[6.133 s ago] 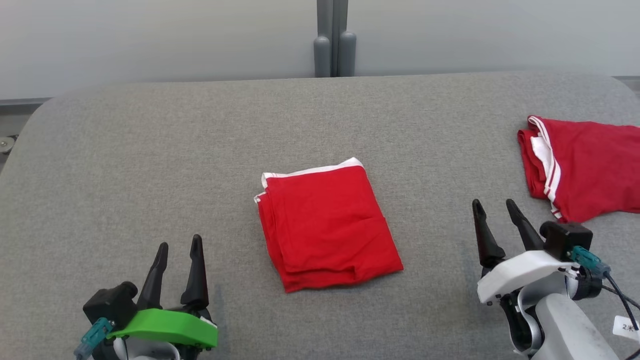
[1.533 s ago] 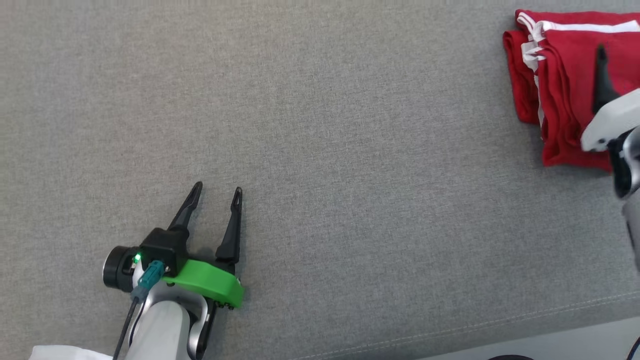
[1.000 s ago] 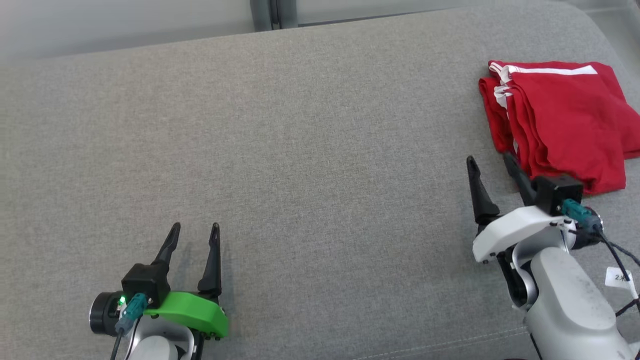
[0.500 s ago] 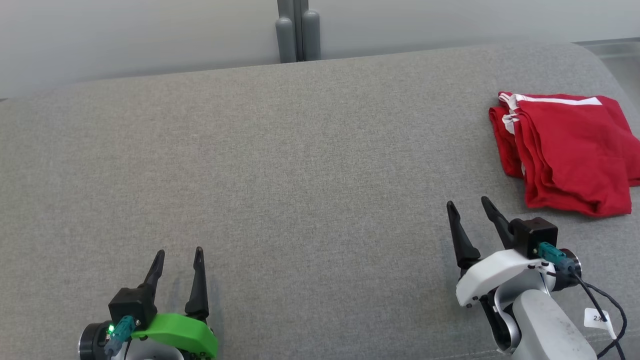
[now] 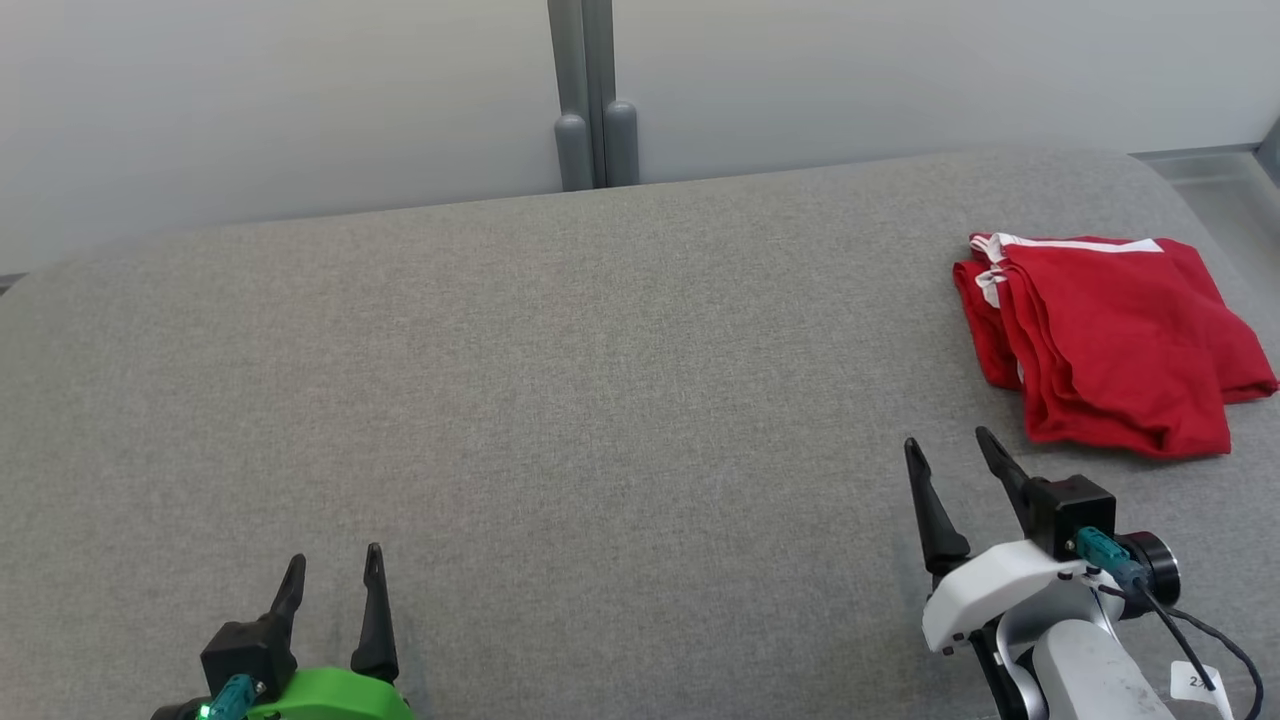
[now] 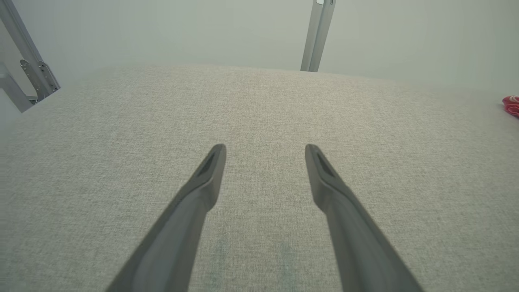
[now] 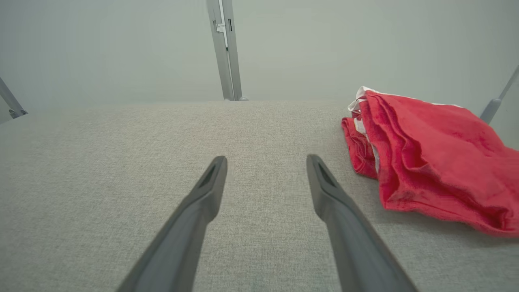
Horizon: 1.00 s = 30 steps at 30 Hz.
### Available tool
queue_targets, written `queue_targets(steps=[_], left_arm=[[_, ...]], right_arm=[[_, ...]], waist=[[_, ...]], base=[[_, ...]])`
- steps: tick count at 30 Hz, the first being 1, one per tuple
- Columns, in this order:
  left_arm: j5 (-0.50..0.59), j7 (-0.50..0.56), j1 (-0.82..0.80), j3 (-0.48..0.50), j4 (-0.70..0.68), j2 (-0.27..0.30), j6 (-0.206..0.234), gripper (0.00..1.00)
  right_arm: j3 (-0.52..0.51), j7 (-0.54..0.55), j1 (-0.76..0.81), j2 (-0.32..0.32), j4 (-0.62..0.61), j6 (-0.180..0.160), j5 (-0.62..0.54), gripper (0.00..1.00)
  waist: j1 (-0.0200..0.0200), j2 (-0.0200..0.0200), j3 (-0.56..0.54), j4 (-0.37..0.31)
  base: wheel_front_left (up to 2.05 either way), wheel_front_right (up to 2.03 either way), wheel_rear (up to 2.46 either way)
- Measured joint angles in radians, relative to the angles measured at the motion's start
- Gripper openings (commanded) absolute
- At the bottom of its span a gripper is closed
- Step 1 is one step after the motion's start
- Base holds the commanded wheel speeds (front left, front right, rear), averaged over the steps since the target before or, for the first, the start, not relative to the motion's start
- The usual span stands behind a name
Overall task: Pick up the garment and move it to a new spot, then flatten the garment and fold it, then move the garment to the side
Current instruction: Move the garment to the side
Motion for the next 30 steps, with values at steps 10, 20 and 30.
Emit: queue_targets(steps=[10, 20, 30], left_arm=[[-0.005, 0.000, 0.017, 0.008, -0.003, 0.000, 0.001, 1.00], [-0.009, 0.000, 0.024, 0.007, -0.015, 0.000, 0.000, 1.00], [-0.009, 0.000, 0.025, 0.006, -0.008, -0.002, -0.001, 1.00]], right_arm=[[-0.009, 0.000, 0.029, 0.010, -0.039, 0.000, -0.013, 1.00], [-0.011, 0.000, 0.034, 0.012, -0.043, 0.000, -0.020, 1.00], [0.000, 0.001, 0.039, 0.013, -0.038, 0.000, -0.008, 1.00]], waist=[[0.0000, 0.0000, -0.035, -0.004], [0.0000, 0.0000, -0.033, 0.000], [0.0000, 0.0000, -0.028, 0.002]], base=[[0.00, 0.00, 0.00], [0.00, 0.00, 0.00], [0.00, 0.00, 0.00]])
